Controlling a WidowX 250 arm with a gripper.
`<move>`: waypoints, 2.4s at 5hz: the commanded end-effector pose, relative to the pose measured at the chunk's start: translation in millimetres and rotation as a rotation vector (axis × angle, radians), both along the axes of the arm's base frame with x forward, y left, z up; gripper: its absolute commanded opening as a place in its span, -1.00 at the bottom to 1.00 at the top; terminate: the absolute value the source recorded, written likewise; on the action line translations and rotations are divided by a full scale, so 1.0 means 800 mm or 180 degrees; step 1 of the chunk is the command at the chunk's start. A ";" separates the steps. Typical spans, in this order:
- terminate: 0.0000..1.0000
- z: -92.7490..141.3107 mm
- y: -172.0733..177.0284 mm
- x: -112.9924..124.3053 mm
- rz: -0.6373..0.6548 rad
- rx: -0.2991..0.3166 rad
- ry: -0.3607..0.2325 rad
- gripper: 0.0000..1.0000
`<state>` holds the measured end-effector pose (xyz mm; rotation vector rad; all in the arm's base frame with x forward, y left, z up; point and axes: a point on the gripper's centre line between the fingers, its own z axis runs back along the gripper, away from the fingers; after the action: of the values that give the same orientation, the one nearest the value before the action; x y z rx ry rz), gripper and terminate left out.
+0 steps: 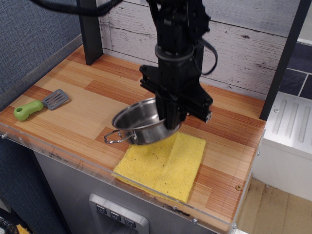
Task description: Place the pot on top of the cloth.
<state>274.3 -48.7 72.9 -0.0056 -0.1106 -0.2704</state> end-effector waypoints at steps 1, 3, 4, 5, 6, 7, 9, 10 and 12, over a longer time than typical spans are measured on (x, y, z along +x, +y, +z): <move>-1.00 -0.002 -0.012 -0.022 -0.0237 0.0052 -0.0071 -1.00; -1.00 -0.018 -0.034 -0.030 -0.0446 0.0050 -0.0021 -1.00; -1.00 -0.025 -0.035 -0.028 -0.0435 0.0058 -0.0038 1.00; -1.00 -0.020 -0.027 -0.016 -0.0332 -0.0033 -0.0181 1.00; -1.00 0.007 -0.012 0.003 -0.0243 -0.0045 -0.0271 1.00; -1.00 0.052 0.020 0.032 0.0067 -0.0124 -0.0480 1.00; -1.00 0.059 0.110 0.094 0.0769 -0.0101 -0.0507 1.00; -1.00 0.051 0.122 0.096 0.0834 -0.0128 -0.0373 1.00; -1.00 0.045 0.116 0.085 0.0828 -0.0143 -0.0308 1.00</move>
<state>345.1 39.3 91.7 -0.0288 -0.1597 -0.0072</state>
